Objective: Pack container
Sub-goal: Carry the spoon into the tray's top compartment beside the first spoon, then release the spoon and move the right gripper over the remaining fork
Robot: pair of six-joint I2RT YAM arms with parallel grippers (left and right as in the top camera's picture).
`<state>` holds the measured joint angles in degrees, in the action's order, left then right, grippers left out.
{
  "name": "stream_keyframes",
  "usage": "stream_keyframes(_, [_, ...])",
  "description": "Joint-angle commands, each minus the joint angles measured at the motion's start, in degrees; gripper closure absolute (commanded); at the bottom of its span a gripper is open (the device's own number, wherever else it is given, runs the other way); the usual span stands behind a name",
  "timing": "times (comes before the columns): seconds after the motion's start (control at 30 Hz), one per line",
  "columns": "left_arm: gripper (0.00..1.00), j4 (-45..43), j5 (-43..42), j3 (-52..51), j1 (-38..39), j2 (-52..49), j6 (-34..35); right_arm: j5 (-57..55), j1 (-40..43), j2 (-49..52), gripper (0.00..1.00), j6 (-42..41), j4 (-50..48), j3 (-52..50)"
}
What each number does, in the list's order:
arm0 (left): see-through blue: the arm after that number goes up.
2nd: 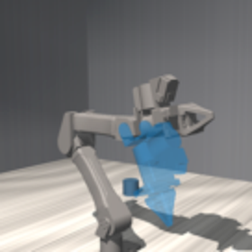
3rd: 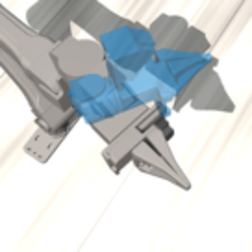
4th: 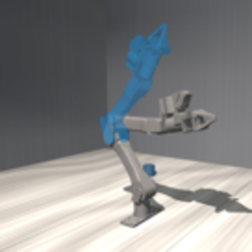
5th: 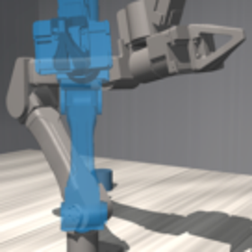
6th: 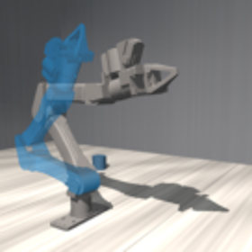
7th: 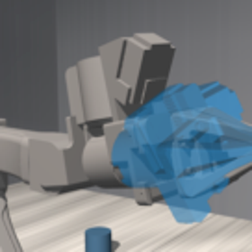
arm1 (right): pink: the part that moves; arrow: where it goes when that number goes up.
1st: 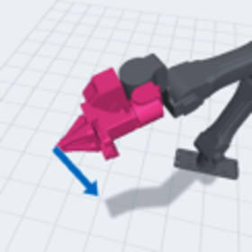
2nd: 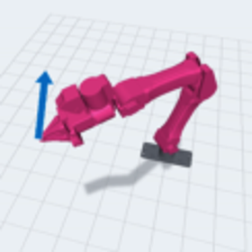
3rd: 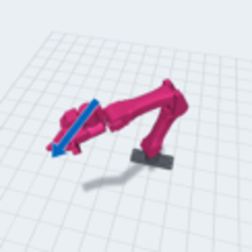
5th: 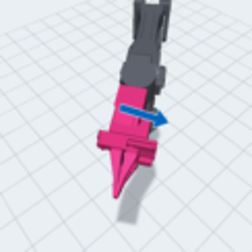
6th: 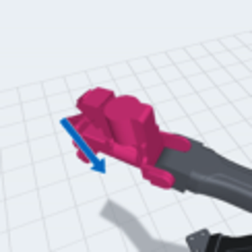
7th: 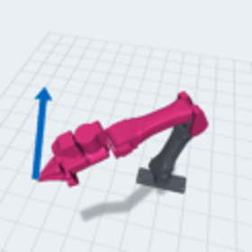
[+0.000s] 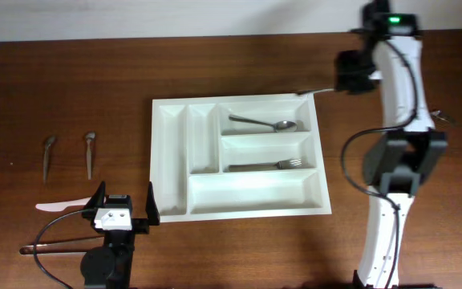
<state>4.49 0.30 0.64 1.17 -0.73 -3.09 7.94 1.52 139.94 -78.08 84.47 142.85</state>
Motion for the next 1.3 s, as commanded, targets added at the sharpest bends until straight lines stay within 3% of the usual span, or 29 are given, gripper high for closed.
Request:
stream_keyframes(0.0, [0.01, 0.3, 0.2, -0.2, 0.2, 0.4, -0.9, 0.4, -4.6, -0.5, 0.96, -4.9, 0.4, 1.1])
stream_keyframes(0.37, [0.01, 0.3, 0.2, -0.2, 0.2, 0.4, -0.9, -1.5, -15.3, -0.3, 0.92, -12.5, 3.2, 0.7])
stream_keyframes(0.73, [0.01, 0.3, 0.2, -0.2, 0.2, 0.4, -0.9, -3.1, -18.4, 0.1, 0.85, -15.4, 2.1, -1.4])
stream_keyframes(0.83, [0.01, 0.3, 0.2, -0.2, 0.2, 0.4, -0.9, -6.2, -17.8, 0.1, 0.75, -15.1, 2.1, -1.4])
stream_keyframes(1.0, [0.01, 0.3, 0.2, -0.2, 0.2, 0.4, -0.9, -11.7, -13.6, 0.1, 0.44, -9.7, 1.4, -1.4])
stream_keyframes(1.2, [0.01, 0.3, 0.2, -0.2, 0.2, 0.4, -0.9, -14.7, -1.6, 0.0, 0.04, 1.5, -4.0, -1.0])
stream_keyframes(1.27, [0.01, 0.3, 0.2, -0.2, 0.2, 0.4, -0.9, -13.7, 3.5, 0.0, 0.01, 4.2, -6.2, -1.0])
